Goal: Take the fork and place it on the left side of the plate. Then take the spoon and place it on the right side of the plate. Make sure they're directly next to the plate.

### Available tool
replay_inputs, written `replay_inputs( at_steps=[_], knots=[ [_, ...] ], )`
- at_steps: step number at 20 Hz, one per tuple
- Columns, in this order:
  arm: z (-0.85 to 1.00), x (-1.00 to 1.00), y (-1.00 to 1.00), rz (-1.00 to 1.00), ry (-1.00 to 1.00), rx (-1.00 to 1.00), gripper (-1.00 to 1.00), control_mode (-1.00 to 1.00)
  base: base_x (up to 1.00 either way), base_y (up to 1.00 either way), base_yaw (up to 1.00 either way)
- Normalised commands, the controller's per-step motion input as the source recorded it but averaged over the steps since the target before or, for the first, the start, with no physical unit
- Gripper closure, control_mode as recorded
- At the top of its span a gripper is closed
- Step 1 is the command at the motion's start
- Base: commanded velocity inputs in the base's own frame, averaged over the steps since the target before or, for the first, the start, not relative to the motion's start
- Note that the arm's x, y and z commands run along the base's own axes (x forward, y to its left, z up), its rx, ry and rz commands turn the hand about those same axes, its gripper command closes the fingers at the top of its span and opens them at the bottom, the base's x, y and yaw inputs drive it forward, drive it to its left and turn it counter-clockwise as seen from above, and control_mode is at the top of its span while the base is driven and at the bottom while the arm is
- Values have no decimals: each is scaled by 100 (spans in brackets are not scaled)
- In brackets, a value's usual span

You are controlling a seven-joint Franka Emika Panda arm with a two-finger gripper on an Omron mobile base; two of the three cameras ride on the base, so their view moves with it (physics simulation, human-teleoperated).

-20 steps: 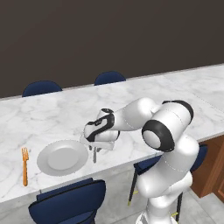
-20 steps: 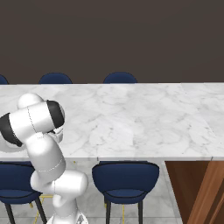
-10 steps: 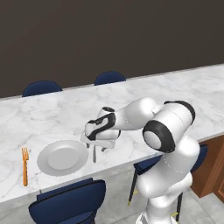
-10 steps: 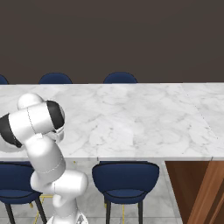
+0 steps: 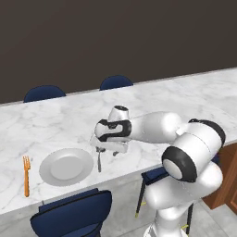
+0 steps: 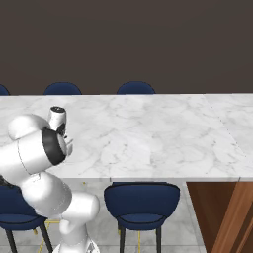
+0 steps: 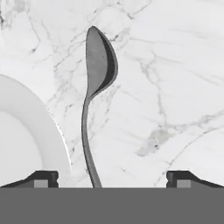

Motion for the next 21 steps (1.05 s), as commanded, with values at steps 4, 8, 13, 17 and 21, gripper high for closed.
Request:
replay_inputs(
  at_steps=[4,8,13,17,21],
  knots=[
    [81,-40,0,1,0,0,-100,-100,0,0,0],
    [52,-90,-24,8,0,0,-100,-100,0,0,0],
    [17,-100,-50,11,0,0,-100,-100,0,0,0],
    [16,-100,-68,11,0,0,-100,-100,0,0,0],
    [41,-94,-63,13,0,0,-100,-100,0,0,0]
  ],
)
